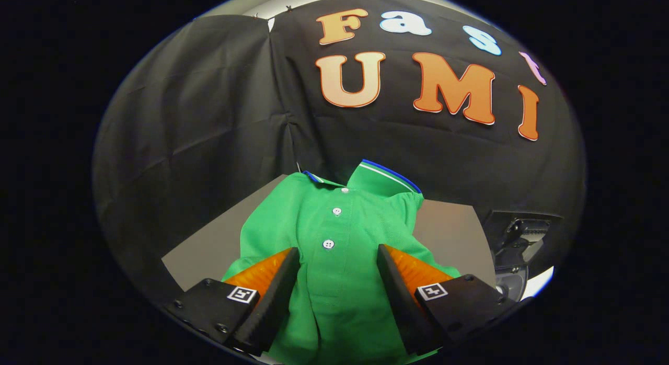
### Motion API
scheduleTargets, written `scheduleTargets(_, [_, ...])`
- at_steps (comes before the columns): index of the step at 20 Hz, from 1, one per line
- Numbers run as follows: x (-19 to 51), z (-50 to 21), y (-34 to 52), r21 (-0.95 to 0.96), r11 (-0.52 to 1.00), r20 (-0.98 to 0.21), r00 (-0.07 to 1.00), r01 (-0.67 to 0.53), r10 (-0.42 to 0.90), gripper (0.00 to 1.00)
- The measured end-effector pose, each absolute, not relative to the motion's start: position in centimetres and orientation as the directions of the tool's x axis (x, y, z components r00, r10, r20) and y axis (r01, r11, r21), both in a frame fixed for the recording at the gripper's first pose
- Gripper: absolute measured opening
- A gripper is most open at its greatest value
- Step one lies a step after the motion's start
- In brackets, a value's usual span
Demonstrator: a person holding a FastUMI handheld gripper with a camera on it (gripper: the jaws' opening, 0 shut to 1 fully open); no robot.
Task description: Put the clothes into the washing machine and then close the washing machine lid.
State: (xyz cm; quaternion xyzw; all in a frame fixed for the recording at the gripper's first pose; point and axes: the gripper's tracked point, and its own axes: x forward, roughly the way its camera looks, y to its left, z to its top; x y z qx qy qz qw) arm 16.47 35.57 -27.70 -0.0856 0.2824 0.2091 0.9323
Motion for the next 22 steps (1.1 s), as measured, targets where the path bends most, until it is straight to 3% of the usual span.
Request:
scheduleTargets(4, [16.5,-27.8,35.4,-0.024,0.891,-0.545,0.753,-0.454,0.369,0.81])
scheduleTargets(6, [16.9,-27.9,35.3,-0.041,0.882,-0.544,0.751,-0.469,0.374,0.56])
scheduleTargets(12, [16.9,-27.3,34.8,0.019,0.885,-0.534,0.743,-0.466,0.403,0.19])
scheduleTargets(22, [16.4,-17.1,27.8,-0.029,0.908,-0.317,0.865,-0.418,0.389,0.19])
